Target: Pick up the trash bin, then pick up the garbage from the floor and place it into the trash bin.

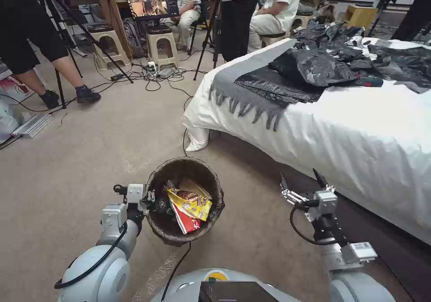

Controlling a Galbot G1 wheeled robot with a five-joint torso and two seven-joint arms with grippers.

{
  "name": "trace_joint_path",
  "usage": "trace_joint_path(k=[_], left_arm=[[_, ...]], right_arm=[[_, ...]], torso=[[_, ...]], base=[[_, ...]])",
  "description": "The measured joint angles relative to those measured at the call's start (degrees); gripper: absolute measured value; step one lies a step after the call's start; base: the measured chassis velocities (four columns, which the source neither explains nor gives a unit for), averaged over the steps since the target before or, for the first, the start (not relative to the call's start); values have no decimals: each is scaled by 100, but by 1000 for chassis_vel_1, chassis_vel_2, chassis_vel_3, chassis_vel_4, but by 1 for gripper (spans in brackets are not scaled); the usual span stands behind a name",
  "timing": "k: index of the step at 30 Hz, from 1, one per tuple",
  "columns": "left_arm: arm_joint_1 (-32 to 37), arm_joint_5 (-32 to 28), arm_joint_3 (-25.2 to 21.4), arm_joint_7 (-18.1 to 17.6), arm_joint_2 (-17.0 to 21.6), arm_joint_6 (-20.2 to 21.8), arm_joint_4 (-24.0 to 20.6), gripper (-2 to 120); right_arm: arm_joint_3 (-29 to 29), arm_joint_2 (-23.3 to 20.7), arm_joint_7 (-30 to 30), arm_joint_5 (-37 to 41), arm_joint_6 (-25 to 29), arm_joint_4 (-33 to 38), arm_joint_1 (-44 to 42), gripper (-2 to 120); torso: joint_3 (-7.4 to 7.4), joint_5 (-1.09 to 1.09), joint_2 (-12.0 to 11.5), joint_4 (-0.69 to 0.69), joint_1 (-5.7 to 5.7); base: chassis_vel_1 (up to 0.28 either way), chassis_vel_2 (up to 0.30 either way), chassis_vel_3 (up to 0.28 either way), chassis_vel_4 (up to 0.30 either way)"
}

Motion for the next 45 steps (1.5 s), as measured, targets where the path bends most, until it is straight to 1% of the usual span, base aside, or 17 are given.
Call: trace_joint_path(k=[2,7,15,26,45], left_arm=[[8,13,3,0,-2,0,0,2],[25,30,11,0,-1,18,0,2],[60,19,11,2,-13,61,0,2],[57,9,-11,6,-15,66,0,2],[70,13,-12,8,-62,65,0,2]], right_arm=[[69,108,-7,-34,112,-4,-109,100],[75,183,5,-39,194,-5,-180,100],[-64,325,42,-136,265,-25,-207,100],[-164,300,75,-150,244,-51,-151,100],[-178,265,82,-151,222,-95,-135,100]], torso=[[0,0,0,0,0],[0,0,0,0,0],[0,1,0,-1,0],[0,1,0,0,0],[1,1,0,1,0]], base=[[0,0,0,0],[0,0,0,0],[0,0,0,0],[24,17,20,23],[83,91,84,87]])
